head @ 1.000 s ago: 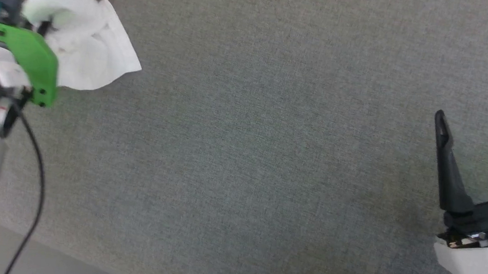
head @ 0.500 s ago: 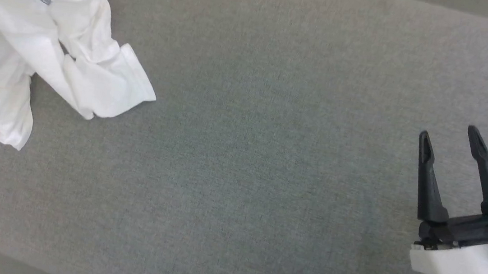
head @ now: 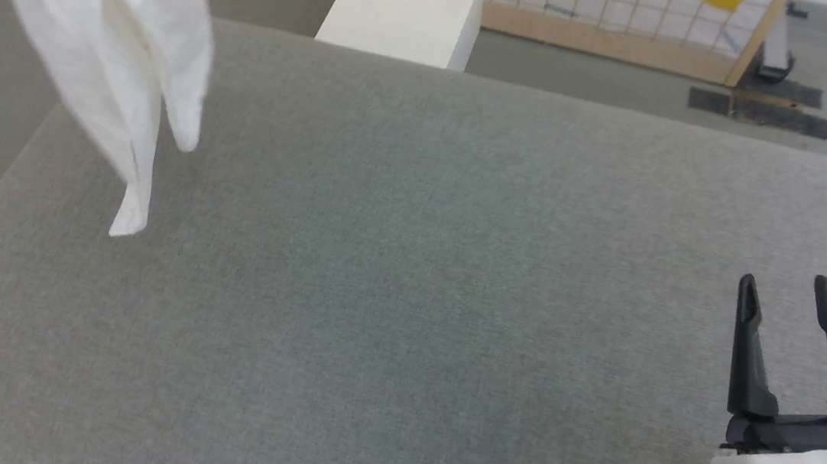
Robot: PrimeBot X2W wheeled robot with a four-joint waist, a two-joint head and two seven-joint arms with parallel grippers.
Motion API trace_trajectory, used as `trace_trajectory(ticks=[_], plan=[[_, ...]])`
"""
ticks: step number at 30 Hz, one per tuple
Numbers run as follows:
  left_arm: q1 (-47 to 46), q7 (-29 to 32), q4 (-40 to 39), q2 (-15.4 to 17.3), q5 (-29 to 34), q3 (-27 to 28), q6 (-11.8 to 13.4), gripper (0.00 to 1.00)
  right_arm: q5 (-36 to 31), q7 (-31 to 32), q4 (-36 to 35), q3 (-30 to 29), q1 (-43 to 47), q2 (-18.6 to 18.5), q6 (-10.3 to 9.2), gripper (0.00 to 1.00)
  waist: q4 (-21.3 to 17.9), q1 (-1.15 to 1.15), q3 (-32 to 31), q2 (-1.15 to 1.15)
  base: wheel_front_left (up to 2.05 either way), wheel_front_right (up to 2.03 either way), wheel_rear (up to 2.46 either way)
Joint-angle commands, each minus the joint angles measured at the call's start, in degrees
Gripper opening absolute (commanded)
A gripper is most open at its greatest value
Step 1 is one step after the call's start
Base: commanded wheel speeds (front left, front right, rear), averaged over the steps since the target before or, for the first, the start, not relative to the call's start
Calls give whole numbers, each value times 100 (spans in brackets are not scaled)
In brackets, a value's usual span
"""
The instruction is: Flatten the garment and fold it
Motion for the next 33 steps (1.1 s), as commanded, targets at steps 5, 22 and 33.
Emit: trace_trajectory(ticks=[5,22,33], plan=[[-648,55,-116,-665,-278,-187,192,0,126,-93,110,-170,113,6,-10,100,-367,0,-350,0,0,0,0],[-211,-2,-717,-2752,-1041,-1306,608,0,169,-78,21,-770,96,7,-10,100,-1213,0,-312,0,0,0,0],[1878,-667,-568,-2866,-1009,-2653,756,0,252,-95,-12,-789,27,7,-10,100,-1638,0,63,0,0,0,0]])
